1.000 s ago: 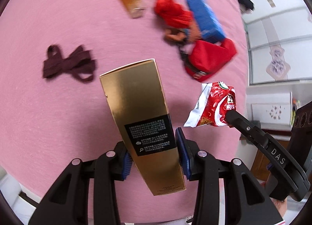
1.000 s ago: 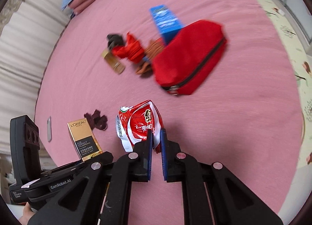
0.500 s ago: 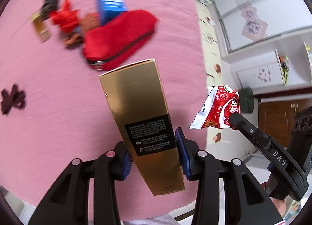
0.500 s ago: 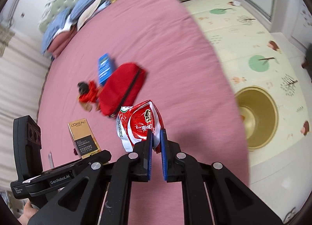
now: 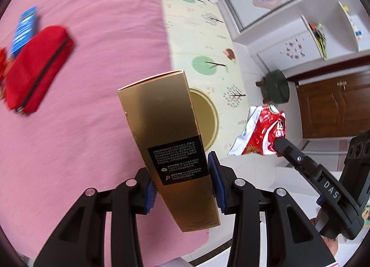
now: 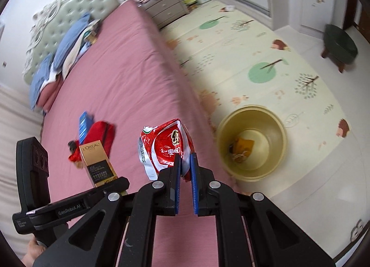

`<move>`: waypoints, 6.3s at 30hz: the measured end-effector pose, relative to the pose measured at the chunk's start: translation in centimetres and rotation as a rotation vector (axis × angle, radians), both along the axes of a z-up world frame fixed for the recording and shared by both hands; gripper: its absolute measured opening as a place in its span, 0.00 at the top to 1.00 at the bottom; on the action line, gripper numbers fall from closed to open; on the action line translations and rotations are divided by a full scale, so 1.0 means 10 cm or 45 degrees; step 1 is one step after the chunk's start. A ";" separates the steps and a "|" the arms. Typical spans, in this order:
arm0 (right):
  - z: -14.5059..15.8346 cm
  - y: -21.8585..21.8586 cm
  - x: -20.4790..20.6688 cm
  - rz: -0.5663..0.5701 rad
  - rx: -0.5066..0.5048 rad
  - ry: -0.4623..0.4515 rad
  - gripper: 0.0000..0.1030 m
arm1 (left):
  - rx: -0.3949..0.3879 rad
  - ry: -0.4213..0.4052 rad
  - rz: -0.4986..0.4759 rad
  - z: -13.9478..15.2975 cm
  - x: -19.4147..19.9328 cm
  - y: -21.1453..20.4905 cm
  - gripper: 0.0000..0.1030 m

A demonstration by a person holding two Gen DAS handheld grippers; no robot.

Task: Collect trash
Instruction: 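Carry the box and wrapper over the yellow bin and open both tools, then move both tools back to the bed and grasp the dark hair tie with the left tool, then grasp the perfume bottle with the right tool while the left tool holds the hair tie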

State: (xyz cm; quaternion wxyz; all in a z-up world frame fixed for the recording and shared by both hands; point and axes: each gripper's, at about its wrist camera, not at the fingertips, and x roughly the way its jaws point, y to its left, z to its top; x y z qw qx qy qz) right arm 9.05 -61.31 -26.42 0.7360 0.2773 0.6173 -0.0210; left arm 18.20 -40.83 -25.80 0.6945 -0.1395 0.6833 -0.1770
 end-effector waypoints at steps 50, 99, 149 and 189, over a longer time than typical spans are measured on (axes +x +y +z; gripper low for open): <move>-0.03 -0.03 0.15 -0.011 0.026 0.010 0.61 | 0.097 0.004 -0.139 -0.15 0.15 -0.04 0.26; -0.65 4.62 0.65 0.736 0.221 0.064 0.60 | 0.330 0.051 0.545 -0.96 -0.49 4.64 0.24; -1.44 6.06 1.49 1.139 0.088 0.071 0.66 | 0.138 -0.007 0.912 -1.00 0.44 5.57 0.92; -0.57 1.65 -0.06 0.349 0.188 0.211 0.70 | 0.047 0.087 0.214 -0.43 -0.29 1.60 0.92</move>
